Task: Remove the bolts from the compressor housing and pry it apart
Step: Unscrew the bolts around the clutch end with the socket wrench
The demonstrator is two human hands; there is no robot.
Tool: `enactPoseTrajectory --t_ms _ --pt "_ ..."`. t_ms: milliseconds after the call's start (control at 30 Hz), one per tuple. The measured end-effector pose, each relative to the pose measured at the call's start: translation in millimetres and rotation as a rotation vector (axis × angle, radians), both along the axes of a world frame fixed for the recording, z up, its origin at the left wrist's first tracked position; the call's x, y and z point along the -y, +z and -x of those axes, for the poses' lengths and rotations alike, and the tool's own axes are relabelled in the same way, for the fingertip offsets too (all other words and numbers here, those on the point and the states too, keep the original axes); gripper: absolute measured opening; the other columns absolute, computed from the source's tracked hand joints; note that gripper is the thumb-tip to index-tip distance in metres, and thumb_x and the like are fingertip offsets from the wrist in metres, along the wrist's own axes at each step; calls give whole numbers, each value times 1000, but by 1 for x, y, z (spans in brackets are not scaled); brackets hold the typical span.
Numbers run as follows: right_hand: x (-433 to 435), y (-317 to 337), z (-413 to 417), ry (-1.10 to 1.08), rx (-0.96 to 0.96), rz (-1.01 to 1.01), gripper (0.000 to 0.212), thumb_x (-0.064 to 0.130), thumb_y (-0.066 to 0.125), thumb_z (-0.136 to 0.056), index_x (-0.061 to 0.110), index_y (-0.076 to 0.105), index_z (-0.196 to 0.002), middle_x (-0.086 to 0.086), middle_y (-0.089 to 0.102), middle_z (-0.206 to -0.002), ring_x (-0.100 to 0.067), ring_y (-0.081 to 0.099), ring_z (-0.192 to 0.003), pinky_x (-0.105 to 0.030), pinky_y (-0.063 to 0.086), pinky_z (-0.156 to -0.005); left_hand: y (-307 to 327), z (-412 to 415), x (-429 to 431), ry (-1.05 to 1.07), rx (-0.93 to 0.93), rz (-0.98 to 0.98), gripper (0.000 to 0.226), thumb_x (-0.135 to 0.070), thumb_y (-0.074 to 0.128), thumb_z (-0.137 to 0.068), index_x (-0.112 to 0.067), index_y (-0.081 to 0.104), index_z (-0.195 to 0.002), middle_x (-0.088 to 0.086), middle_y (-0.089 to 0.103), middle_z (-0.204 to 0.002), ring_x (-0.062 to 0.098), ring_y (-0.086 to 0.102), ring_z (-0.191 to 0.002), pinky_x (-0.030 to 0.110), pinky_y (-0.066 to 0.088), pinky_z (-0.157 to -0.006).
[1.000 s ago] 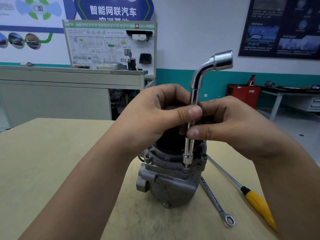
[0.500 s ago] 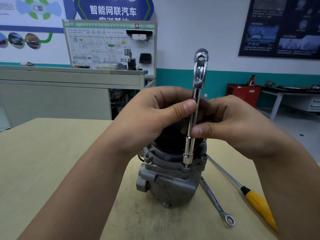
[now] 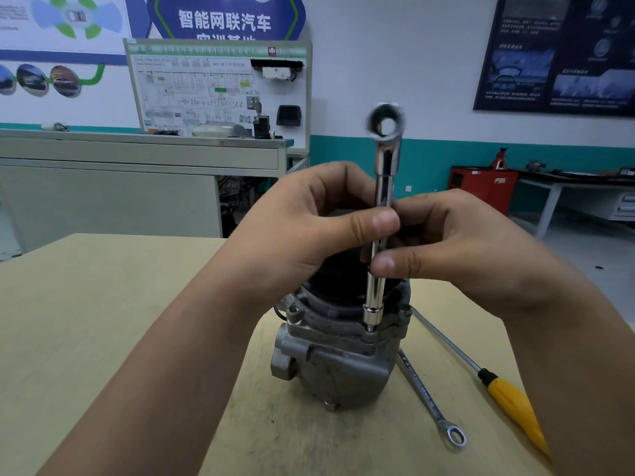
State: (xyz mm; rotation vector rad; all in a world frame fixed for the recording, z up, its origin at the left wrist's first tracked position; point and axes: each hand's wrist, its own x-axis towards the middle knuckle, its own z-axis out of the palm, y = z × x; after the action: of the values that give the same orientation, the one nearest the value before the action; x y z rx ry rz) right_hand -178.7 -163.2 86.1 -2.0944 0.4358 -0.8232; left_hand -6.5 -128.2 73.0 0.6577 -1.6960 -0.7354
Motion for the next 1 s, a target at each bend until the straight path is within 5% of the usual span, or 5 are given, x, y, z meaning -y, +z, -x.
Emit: enactPoseTrajectory --t_ms 233,533,733,867,1000 --pt "-2 -1 -1 -8 12 17 27 23 67 -58 17 70 -84 0 74 -82 -8 70 -82 -15 52 -73 0 2 -1 -10 15 4 12 -15 73 -72 -25 76 -79 -6 73 -81 6 69 -81 17 51 -72" --pt "2 -3 0 11 37 20 17 21 67 -63 17 73 -78 0 75 -82 -9 69 -84 -18 53 -79 0 -2 1 -52 8 -12 21 -12 53 -87 -12 72 -97 -5 75 -98 11 68 -101 20 51 -84" --pt "4 -4 0 63 36 -3 19 24 66 -66 21 76 -81 3 75 -86 -8 69 -90 -16 51 -80 1 -2 -1 -29 26 -3 21 -17 60 -83 -29 77 -79 -10 73 -78 2 67 -78 15 50 -70" --pt "5 -3 3 46 15 16 26 25 70 -65 16 74 -88 -7 74 -93 -19 69 -93 -23 54 -82 0 -1 -1 -24 25 -5 6 -25 70 -72 -24 74 -75 -10 69 -70 2 64 -69 13 48 -66" --pt "3 -1 1 5 -19 41 33 28 77 -59 14 74 -89 -10 73 -92 -17 70 -87 -24 56 -79 -1 0 0 22 -23 -7 18 -28 75 -61 -18 64 -70 -6 67 -72 10 63 -70 21 51 -68"
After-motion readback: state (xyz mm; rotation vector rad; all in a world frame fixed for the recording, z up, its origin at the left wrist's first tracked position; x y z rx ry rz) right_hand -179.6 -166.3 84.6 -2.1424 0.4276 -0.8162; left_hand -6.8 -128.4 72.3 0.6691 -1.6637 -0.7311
